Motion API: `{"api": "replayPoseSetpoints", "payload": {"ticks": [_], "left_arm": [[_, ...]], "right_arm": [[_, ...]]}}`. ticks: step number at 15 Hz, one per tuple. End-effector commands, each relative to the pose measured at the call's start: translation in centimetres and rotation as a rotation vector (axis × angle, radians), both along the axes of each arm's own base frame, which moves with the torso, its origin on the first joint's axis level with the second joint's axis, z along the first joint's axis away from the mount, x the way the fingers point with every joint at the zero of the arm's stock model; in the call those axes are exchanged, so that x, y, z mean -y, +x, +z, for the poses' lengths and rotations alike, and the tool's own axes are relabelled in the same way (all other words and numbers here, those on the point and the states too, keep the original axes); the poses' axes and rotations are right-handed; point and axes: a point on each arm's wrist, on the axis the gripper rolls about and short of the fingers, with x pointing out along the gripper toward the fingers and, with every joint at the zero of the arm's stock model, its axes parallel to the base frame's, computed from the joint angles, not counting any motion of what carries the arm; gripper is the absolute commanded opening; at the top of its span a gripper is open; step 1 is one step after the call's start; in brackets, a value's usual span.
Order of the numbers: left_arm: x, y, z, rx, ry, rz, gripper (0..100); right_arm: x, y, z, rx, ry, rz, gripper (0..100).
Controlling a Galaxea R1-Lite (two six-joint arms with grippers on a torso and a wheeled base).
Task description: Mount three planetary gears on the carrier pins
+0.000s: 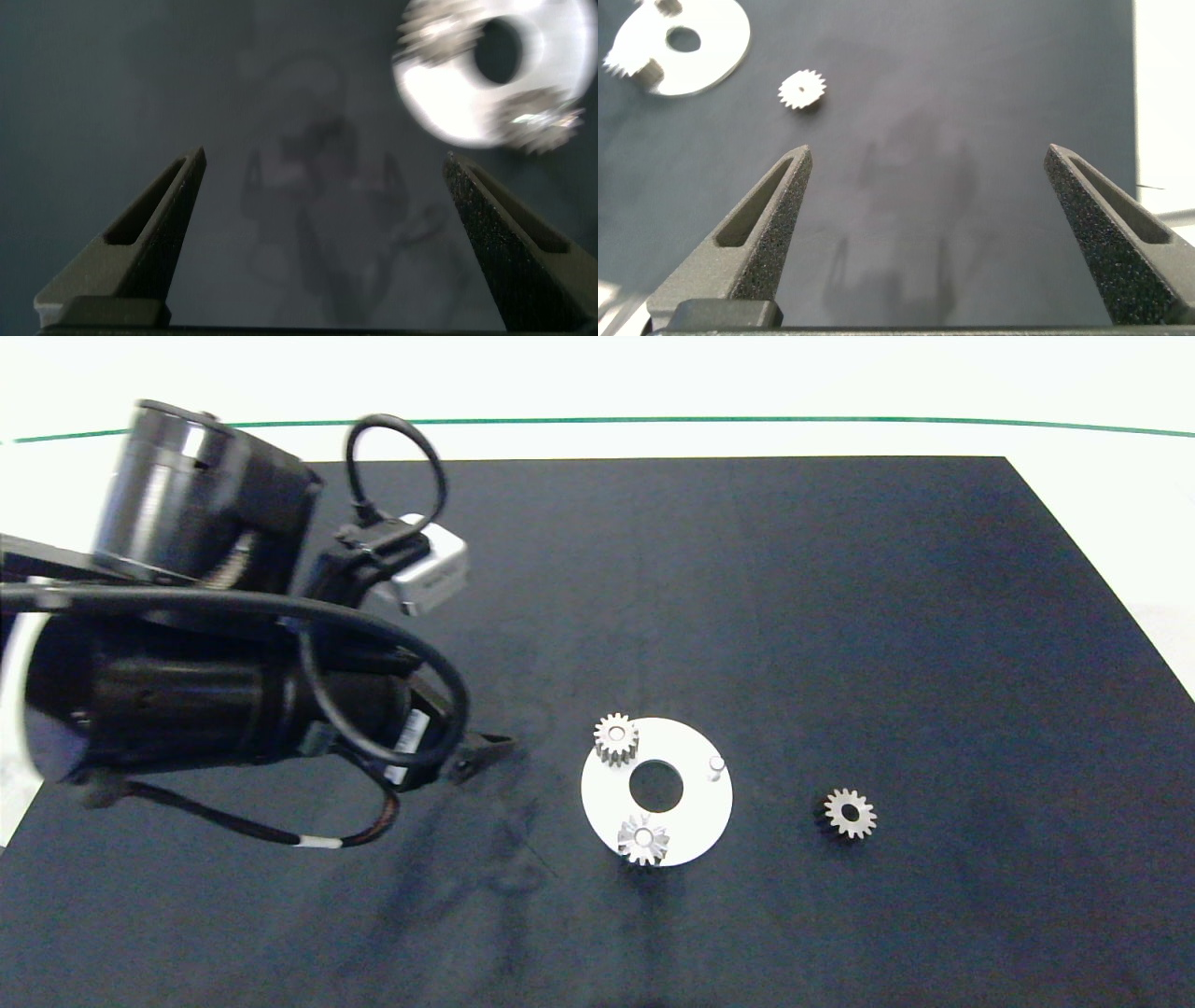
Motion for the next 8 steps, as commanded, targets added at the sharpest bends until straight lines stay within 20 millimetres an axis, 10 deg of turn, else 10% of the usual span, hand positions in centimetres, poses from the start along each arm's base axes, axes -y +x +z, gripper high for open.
{"api": "replayPoseSetpoints", "payload": {"ticks": [1, 8], "left_arm": [[-9.2, -7.9, -0.4, 0.088, -0.097, 0.313, 100], [-12.5, -18.2, -3.4, 0.200, -0.172, 0.460, 100]], "right_arm": [[-2.1, 6.6, -0.2, -0.283, -0.056, 0.174, 100], [-7.2, 16.7, -2.9, -0.521, -0.146, 0.270, 100]]}}
